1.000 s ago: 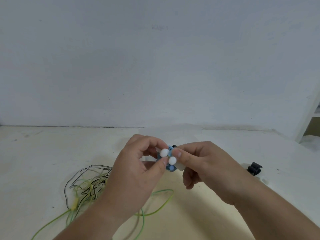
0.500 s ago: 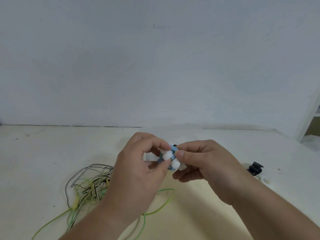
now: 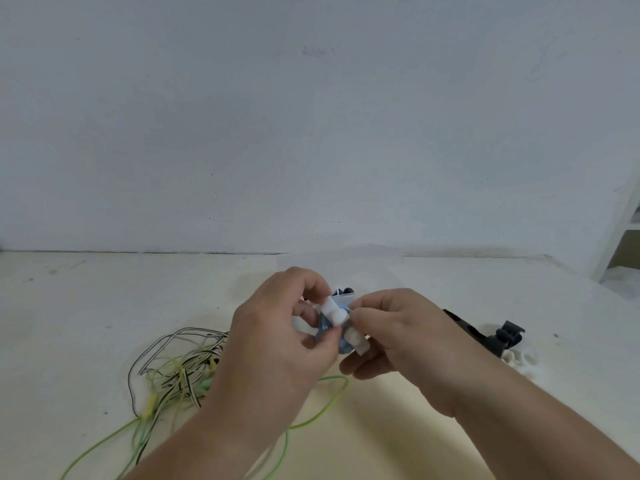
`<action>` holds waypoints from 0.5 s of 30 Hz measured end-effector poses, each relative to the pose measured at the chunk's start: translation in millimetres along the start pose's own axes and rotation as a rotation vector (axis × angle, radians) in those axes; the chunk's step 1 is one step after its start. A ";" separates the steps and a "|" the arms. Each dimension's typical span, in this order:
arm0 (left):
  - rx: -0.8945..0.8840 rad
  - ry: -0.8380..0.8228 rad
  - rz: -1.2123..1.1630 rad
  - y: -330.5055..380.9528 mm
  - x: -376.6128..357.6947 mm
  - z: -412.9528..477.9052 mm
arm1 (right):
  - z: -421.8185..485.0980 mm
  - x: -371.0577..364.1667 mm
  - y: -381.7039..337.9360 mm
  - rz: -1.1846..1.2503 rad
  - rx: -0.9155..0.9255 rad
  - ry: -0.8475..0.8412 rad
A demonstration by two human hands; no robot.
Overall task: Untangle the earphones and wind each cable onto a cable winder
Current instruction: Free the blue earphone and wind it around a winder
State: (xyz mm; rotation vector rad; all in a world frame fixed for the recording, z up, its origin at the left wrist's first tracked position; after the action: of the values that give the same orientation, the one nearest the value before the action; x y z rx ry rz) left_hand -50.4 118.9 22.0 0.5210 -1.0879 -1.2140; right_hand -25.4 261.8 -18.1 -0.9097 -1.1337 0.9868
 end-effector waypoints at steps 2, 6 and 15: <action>0.055 0.005 0.015 -6.0 -0.3 3.7 | 0.1 -2.9 4.0 -0.009 -0.007 -0.011; 0.157 -0.025 0.054 -20.1 -2.2 10.6 | -1.4 -9.0 5.1 0.076 -0.032 -0.070; -0.019 -0.012 0.359 -28.3 -5.5 16.4 | 8.2 35.8 0.9 -0.130 0.051 0.104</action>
State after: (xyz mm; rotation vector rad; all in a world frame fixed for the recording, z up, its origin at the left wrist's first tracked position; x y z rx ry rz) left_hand -78.2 118.4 4.0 0.2880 -1.1233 -0.9114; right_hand -28.9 296.6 -7.1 -0.8261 -1.0613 0.8493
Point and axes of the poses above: each hand's wrist, its own z-axis towards the middle knuckle, its own x-axis out of the back of the hand, y = z × x, the point moved 9 cm from there along z, towards the middle knuckle, and after that the axes turned 14 degrees about x, right-handed, at the moved point
